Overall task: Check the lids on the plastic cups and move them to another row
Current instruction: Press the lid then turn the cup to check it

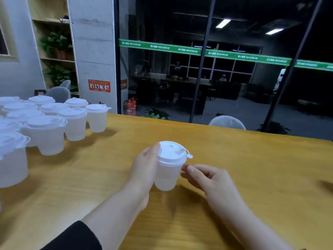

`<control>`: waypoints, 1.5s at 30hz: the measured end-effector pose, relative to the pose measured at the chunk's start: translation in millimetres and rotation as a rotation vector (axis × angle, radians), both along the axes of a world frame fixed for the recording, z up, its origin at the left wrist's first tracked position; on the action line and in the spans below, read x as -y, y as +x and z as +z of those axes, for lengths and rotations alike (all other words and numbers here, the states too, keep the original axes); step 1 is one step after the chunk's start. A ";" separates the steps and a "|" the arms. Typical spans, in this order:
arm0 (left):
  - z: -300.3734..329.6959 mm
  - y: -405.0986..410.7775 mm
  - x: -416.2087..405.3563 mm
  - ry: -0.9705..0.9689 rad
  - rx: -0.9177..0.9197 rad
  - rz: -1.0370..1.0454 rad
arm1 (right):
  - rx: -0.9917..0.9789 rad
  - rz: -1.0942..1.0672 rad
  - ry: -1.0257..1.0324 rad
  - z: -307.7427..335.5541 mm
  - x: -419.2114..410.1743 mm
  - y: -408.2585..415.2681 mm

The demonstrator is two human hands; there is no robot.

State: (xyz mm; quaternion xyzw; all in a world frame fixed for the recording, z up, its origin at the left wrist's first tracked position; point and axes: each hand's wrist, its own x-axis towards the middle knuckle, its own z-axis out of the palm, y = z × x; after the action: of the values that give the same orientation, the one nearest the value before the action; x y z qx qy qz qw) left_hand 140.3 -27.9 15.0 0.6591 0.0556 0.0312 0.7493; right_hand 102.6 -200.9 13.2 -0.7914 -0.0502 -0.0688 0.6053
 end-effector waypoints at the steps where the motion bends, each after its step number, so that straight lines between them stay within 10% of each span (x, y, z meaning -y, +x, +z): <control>1: -0.5 -2.1 -2.4 0.016 0.019 -0.005 | 0.017 -0.019 -0.002 -0.8 1.6 1.4; 6: 0.0 2.6 -10.6 0.124 0.223 0.012 | 0.321 -0.221 -0.322 -3.5 11.6 20.3; 17: -8.5 12.5 -13.8 0.156 0.326 -0.175 | 0.680 0.038 -0.452 -6.3 28.3 43.7; 30: -6.5 6.8 -12.2 0.244 0.360 -0.278 | 0.670 -0.042 -0.255 8.8 21.1 28.8; 45: -5.9 6.0 -11.4 0.249 0.351 -0.287 | 0.699 0.039 -0.662 17.9 28.2 23.3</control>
State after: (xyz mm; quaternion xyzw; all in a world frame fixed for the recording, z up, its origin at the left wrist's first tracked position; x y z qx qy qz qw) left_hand 146.4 -16.5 9.1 0.7321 -0.1738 0.0452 0.6572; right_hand 125.9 -229.1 31.1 -0.8700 -0.2848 -0.2995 0.2689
